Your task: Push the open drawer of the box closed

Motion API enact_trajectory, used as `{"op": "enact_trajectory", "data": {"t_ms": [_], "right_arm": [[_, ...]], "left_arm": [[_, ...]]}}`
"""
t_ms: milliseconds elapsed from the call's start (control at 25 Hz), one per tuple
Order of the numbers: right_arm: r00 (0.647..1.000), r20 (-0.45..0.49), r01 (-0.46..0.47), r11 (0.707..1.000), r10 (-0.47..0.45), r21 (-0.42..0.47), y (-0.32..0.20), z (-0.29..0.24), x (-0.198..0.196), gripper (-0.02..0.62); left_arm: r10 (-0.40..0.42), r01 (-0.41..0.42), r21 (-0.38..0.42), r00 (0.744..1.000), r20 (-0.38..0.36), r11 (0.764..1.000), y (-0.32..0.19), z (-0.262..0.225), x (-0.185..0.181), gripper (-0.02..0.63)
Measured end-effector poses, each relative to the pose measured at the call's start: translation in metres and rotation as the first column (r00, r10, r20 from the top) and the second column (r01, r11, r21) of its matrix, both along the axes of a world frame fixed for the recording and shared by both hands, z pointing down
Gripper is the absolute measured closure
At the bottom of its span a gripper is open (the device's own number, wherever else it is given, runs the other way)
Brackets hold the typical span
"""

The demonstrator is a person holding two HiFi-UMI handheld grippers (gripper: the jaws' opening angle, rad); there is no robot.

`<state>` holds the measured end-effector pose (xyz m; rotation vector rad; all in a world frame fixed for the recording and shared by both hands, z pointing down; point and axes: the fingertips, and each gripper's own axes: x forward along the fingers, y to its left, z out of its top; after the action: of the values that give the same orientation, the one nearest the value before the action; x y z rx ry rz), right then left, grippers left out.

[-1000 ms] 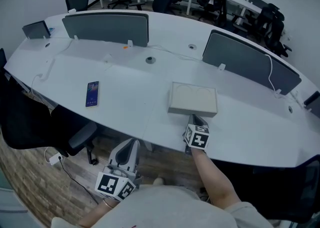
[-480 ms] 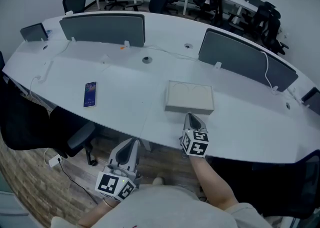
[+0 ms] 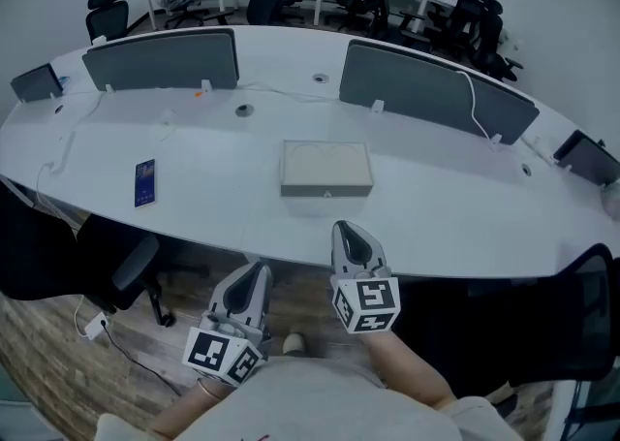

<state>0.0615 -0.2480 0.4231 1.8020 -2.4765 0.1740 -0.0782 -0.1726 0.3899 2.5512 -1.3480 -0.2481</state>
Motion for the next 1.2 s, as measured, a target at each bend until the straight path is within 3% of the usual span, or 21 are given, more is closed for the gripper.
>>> {"op": "enact_trajectory", "data": {"t_ms": [280,600,840,1200], "right_arm": [[0.999,-0.037,0.002,0.998,0.000,0.058,0.083,-0.021,0.023,0.572],[1.000,0.005,0.019,0.991,-0.020,0.134,0.191,-0.058,0.042,0.572],[0.999,0.032,0.020,0.988,-0.026,0.154,0.268,-0.069,0.055,0.572],[0.999,0.031,0.030,0.986,-0.035,0.164,0.334,-0.071,0.070,0.572]], "left_arm": [[0.082,-0.082,-0.007,0.997,-0.008,0.997,0.058,-0.003,0.048,0.588],[0.124,-0.124,-0.019,0.992,-0.011,0.992,0.148,-0.001,0.086,0.588],[0.112,-0.112,-0.003,0.994,0.000,0.994,0.217,-0.001,0.100,0.588],[0.069,-0.069,0.028,0.998,-0.004,0.997,0.272,-0.013,0.106,0.588]]}}
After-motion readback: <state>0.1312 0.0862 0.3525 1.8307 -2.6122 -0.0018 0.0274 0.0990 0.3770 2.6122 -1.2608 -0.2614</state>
